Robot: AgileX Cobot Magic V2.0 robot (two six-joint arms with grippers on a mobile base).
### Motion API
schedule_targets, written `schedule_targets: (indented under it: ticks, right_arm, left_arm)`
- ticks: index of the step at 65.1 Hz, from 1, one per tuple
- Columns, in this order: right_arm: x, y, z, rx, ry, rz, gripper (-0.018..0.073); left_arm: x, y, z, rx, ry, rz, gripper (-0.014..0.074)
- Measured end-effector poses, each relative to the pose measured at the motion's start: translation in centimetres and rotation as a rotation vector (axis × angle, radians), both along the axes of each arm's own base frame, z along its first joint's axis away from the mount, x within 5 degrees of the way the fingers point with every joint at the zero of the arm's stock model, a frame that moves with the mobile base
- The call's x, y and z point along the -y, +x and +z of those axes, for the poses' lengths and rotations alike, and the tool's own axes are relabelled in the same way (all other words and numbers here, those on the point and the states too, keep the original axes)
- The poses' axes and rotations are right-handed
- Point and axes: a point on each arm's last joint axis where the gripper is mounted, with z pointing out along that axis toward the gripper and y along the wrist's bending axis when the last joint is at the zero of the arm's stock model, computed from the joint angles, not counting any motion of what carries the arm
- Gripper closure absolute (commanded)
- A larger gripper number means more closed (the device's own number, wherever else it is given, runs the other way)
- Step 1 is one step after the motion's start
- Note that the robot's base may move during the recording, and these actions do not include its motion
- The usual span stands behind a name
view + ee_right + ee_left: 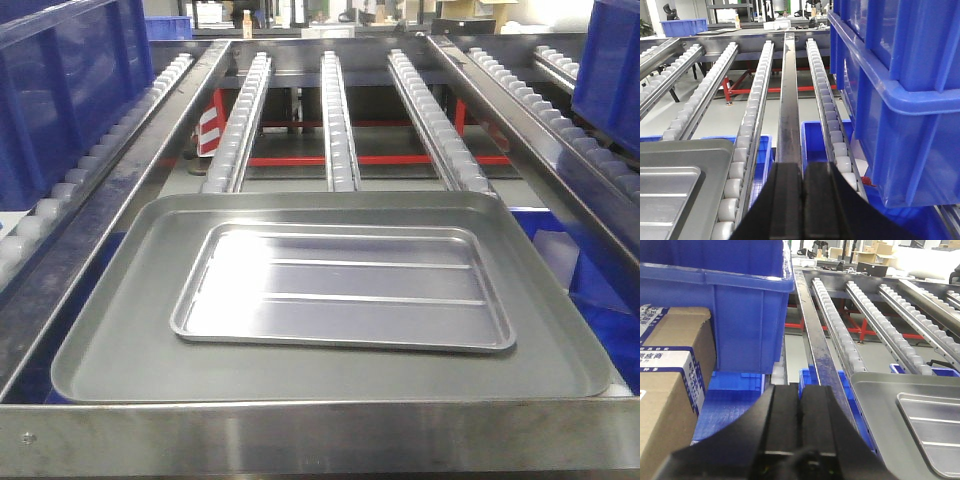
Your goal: Grab silver tray and place in blue box
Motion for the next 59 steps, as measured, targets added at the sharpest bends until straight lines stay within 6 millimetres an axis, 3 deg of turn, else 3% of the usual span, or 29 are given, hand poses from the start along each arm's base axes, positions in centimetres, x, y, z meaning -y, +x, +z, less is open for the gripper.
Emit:
schedule_targets:
  ticks: [59]
  right_arm:
    - [0.02, -0.02, 0.38, 0.042, 0.000, -0.002, 0.0503]
  left_arm:
    - [-0.09, -0.07, 0.79, 0.087, -0.014, 0.009, 0.0701]
